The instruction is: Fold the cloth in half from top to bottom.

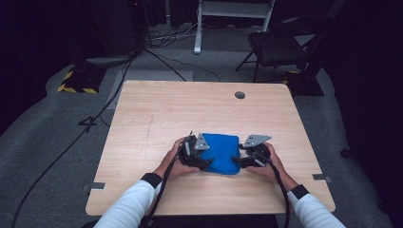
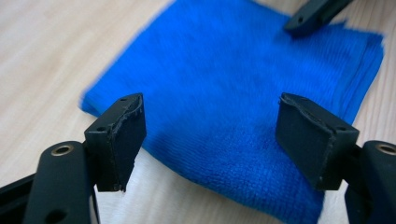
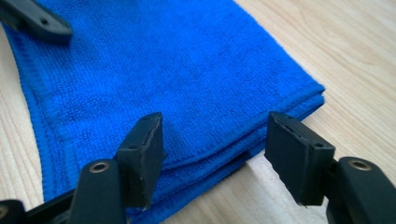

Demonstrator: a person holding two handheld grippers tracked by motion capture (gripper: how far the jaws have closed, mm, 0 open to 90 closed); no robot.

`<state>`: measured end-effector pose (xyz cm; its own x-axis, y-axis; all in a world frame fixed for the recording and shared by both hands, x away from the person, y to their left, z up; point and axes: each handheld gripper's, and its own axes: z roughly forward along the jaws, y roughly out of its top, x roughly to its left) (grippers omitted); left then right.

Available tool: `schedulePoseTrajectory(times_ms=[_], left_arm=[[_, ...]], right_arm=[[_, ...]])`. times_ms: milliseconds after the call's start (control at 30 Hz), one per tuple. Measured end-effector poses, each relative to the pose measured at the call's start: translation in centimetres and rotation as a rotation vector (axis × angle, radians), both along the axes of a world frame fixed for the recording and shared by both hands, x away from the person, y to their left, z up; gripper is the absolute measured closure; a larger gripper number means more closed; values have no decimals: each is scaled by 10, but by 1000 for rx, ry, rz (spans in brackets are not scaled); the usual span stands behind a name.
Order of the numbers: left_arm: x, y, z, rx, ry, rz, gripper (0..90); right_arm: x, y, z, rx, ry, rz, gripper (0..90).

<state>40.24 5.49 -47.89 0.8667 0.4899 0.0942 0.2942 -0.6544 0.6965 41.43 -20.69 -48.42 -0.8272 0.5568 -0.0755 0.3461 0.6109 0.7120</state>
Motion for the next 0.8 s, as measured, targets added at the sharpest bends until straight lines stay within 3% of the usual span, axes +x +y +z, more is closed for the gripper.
schedulePoseTrajectory(times_ms=[133, 500, 800], left_arm=[[-1, -1, -10, 31, 23, -16, 252], [-8, 6, -16, -14, 61, -10, 261], [-27, 24, -10, -21, 72, -29, 224]], right_arm=[[0, 1, -4, 0, 19, 6, 377], [-1, 1, -9, 27, 48, 20, 393], [-13, 9, -8, 21, 50, 56, 392]])
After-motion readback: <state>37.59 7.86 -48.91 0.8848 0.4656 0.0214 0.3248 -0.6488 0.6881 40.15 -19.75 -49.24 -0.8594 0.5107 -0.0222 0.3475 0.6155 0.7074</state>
